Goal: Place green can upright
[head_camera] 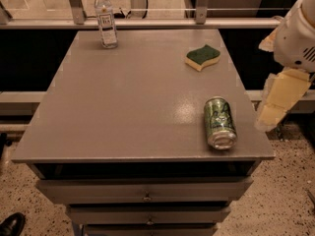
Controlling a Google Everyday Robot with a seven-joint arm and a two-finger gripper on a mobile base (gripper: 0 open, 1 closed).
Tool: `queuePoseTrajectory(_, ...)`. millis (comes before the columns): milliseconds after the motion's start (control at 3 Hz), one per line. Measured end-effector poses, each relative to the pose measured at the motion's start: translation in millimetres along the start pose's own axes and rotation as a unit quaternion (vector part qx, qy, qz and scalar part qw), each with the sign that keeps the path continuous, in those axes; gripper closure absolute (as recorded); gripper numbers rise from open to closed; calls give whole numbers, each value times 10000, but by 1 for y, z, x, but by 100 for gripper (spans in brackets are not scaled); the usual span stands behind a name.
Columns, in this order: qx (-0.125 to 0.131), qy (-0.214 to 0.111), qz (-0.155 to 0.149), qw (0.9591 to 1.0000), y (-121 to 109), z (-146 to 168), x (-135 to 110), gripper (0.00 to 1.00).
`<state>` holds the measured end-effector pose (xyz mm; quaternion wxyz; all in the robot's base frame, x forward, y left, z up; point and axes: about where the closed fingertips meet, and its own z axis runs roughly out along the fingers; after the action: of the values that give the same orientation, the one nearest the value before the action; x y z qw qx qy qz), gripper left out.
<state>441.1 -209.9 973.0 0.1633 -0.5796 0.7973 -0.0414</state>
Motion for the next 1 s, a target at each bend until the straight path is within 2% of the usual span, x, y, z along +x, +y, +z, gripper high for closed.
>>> queuePoseTrajectory(333,92,218,545,9982,1,23,-14,0)
queuePoseTrajectory(667,155,470,1368,9894,1,47,-24,0)
queuePoseTrajectory(1000,184,638,2142,9745,2,64,-26,0)
